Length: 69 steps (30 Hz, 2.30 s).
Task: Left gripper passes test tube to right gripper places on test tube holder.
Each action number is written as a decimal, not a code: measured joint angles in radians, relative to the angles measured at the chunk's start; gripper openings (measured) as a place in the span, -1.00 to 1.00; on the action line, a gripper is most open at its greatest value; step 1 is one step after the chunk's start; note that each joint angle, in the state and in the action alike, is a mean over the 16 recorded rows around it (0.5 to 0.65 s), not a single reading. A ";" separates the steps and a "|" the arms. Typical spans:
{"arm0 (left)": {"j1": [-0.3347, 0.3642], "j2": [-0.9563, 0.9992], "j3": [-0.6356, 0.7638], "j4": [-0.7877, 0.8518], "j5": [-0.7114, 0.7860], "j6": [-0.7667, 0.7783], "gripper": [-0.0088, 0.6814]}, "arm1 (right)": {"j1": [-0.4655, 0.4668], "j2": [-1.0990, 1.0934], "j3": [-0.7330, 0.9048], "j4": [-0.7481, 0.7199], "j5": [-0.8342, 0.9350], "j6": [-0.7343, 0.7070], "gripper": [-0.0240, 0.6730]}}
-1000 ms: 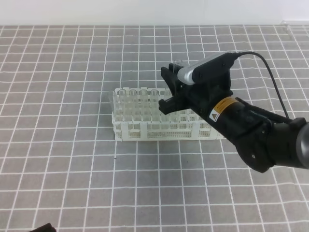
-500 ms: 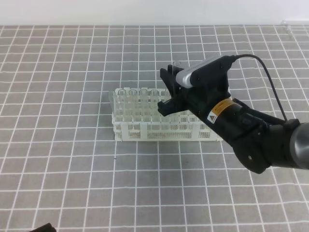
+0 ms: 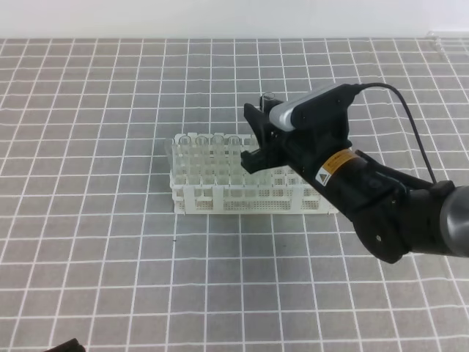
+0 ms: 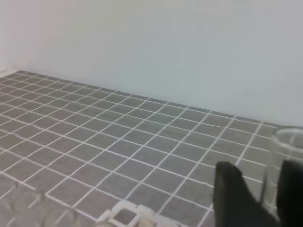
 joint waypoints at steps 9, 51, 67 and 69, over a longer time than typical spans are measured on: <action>0.000 -0.001 0.000 0.000 -0.001 0.000 -0.98 | 0.000 0.000 0.000 0.022 0.000 -0.009 -0.11; -0.001 -0.003 -0.003 0.000 0.005 0.000 -0.98 | -0.011 -1.191 0.484 -0.032 0.699 0.011 -0.97; -0.001 -0.001 -0.004 0.000 0.005 0.000 -0.98 | -0.410 -1.586 0.800 -0.003 0.790 -0.004 -0.97; -0.001 -0.001 -0.004 0.000 0.005 0.000 -0.98 | -0.462 -1.654 0.845 0.004 0.786 -0.004 -0.97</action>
